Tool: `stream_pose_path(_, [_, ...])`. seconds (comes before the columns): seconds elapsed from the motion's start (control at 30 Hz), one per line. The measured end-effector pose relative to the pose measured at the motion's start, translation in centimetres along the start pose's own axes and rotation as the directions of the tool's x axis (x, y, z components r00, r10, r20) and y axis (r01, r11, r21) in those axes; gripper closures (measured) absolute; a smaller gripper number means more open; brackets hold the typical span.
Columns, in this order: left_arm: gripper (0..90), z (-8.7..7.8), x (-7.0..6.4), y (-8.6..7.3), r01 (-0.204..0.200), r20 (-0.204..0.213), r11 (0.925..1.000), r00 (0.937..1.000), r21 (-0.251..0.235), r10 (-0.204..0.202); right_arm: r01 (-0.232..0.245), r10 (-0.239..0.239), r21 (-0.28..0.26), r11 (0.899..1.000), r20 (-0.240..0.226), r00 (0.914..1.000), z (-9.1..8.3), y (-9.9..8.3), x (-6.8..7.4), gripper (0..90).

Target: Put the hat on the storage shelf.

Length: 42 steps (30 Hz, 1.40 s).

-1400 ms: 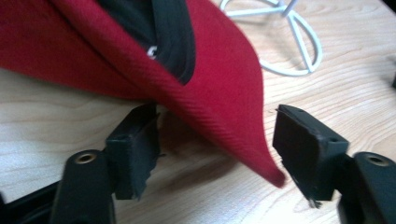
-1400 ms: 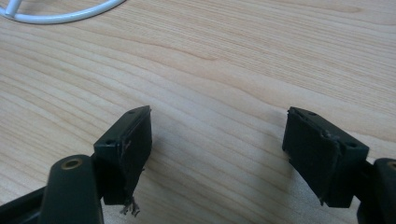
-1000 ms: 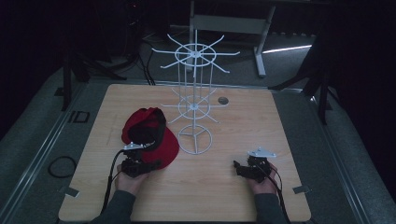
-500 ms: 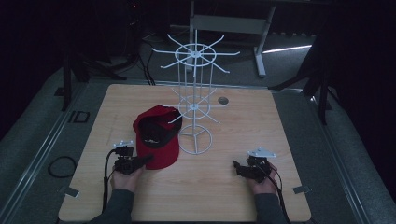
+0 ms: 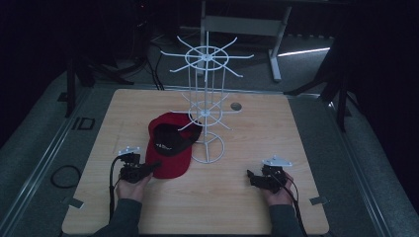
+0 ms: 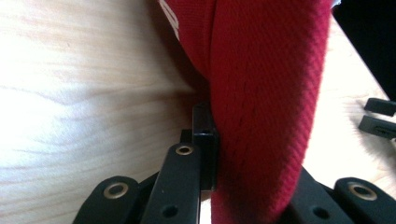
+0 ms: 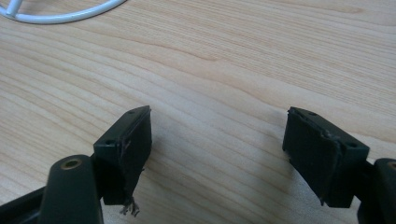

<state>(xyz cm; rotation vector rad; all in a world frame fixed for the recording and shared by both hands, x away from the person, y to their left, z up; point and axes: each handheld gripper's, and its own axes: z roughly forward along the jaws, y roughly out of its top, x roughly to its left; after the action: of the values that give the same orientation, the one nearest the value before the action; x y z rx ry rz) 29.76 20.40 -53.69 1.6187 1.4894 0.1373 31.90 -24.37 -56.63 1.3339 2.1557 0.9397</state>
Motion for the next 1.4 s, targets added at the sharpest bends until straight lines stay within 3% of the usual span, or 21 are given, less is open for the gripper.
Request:
stream_pose_path(0.27, [85.3, -0.9, 0.0, 1.0, -0.004, -0.017, 0.9988, 0.9998, -0.049, 0.003, 0.000, 0.000, 0.000, 1.000, 0.000, 1.0000, 0.0, 0.0, 0.0, 23.8])
stream_pose_path(0.4, [85.2, -1.6, 0.1, 1.5, -0.029, -0.032, 0.9961, 0.9991, -0.084, 0.026, 0.000, 0.000, 0.000, 1.000, 0.000, 1.0000, 0.0, 0.0, 0.0, 23.8])
stream_pose_path(0.63, [85.3, -2.8, 0.5, 2.3, -0.030, -0.050, 0.9911, 0.9985, -0.129, 0.023, -0.001, 0.001, 0.000, 1.000, 0.000, 1.0000, 0.0, 0.0, 0.0, 23.8])
stream_pose_path(1.03, [85.2, -4.3, 0.7, 4.2, -0.059, -0.082, 0.9821, 0.9956, -0.179, 0.045, -0.003, 0.003, 0.001, 1.000, -0.001, 1.0000, 0.0, 0.0, 0.0, 23.7])
stream_pose_path(1.4, [85.2, -5.4, 0.8, 5.3, -0.056, -0.095, 0.9748, 0.9948, -0.216, 0.036, -0.002, 0.002, 0.001, 1.000, -0.001, 1.0000, 0.0, 0.0, 0.0, 23.8])
